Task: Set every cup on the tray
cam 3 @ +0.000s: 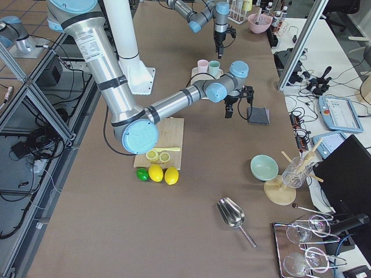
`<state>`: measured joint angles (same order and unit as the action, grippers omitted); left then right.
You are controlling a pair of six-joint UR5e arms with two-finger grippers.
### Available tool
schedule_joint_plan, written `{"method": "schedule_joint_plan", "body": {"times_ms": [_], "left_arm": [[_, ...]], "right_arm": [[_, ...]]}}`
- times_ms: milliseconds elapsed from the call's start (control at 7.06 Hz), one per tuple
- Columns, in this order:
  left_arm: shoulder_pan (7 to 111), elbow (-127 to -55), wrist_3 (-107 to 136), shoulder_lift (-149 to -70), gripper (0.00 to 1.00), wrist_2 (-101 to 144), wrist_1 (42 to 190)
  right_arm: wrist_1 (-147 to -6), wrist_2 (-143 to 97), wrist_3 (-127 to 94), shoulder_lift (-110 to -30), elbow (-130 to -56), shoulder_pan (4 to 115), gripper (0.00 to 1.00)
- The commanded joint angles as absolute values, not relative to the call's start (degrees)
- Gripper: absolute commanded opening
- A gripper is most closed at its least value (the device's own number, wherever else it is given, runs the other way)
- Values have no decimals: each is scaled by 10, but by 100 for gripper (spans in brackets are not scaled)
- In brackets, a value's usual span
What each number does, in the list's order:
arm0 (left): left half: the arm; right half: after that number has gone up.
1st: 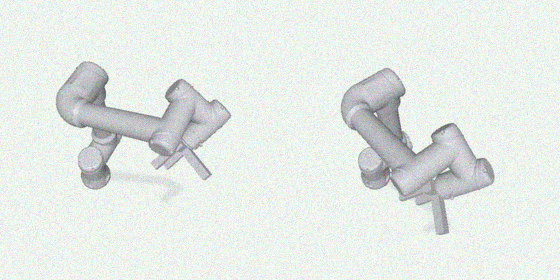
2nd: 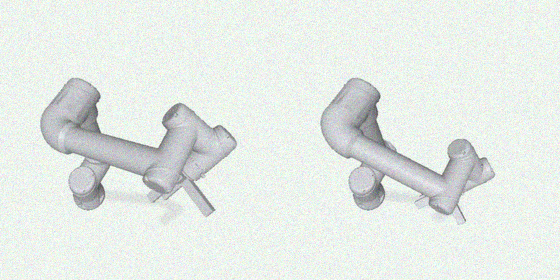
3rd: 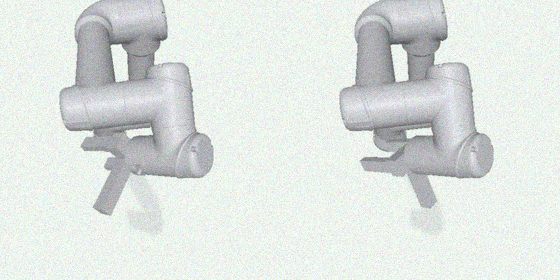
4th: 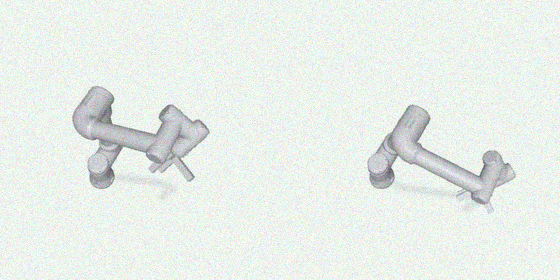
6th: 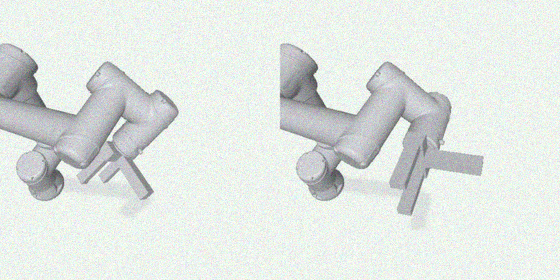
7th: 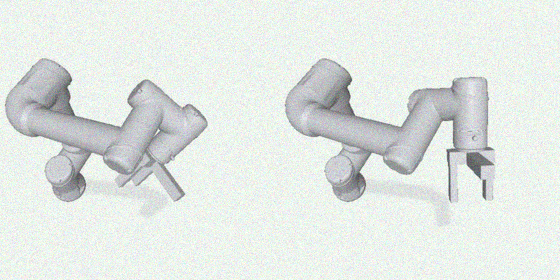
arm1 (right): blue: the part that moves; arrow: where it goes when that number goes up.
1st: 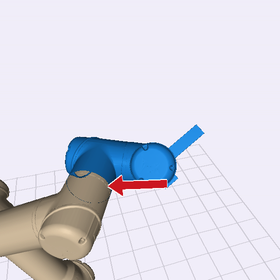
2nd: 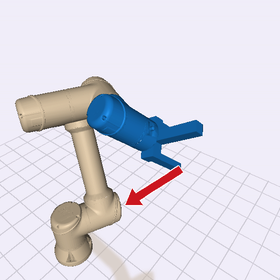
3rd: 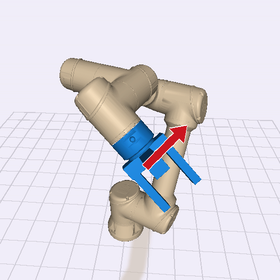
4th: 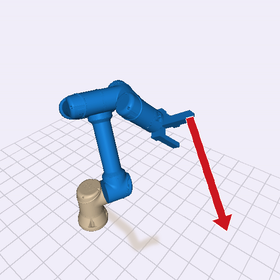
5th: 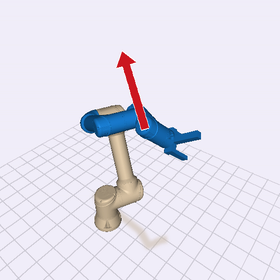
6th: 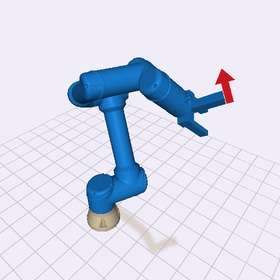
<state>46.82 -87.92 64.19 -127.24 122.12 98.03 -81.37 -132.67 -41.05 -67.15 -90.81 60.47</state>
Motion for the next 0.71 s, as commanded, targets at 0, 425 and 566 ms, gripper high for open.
{"method": "schedule_joint_plan", "body": {"times_ms": [0, 425, 566], "left_arm": [[542, -977, 476, -1183, 98, 1235, 894], [682, -1005, 194, -1058, 98, 1262, 865], [723, -1003, 125, -1029, 98, 1272, 865]], "right_arm": [[-815, -1333, -293, -726, -905, 662, 100], [-815, -1329, -200, -770, -896, 715, 100], [-817, -1328, -168, -780, -888, 735, 100]]}}
